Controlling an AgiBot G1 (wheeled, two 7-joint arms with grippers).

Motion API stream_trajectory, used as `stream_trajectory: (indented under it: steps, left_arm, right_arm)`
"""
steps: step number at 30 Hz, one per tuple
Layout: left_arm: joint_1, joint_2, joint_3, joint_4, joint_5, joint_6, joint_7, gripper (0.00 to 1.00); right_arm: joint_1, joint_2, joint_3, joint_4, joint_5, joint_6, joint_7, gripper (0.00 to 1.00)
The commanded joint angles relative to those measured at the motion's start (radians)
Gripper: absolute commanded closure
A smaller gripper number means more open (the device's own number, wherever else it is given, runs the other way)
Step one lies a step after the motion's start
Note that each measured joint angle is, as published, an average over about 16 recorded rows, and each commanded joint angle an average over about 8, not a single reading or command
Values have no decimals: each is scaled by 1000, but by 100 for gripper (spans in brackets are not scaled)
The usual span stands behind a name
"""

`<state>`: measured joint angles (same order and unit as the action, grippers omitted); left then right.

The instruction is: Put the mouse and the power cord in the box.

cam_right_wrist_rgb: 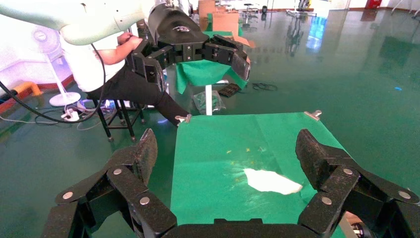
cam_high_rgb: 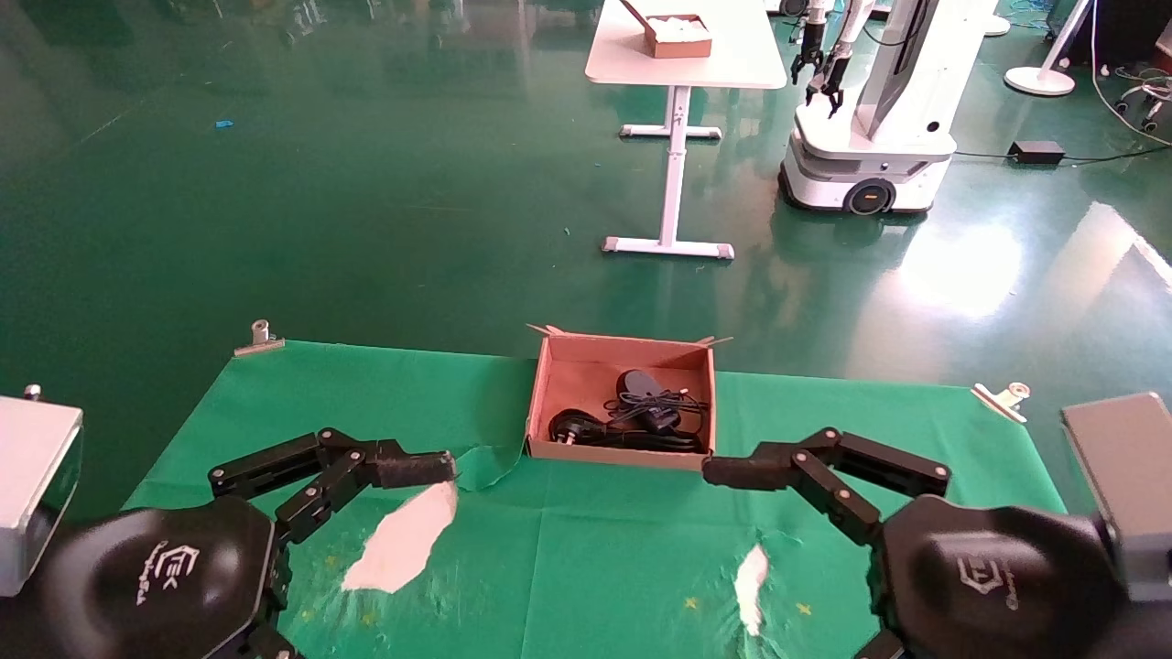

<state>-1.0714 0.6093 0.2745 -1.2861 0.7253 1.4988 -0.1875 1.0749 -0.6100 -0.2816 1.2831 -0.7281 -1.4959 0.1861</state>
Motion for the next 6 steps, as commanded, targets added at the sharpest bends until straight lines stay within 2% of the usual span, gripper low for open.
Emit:
stream_trajectory:
  steps: [1,6]
  left_arm:
    - [-1,1,2,1,2,-2,0,0]
    - [-3,2,4,2,5,-4,-1,0]
  right_arm:
    - [0,0,0,0,0,0,0,0]
    - [0,0,0,0,0,0,0,0]
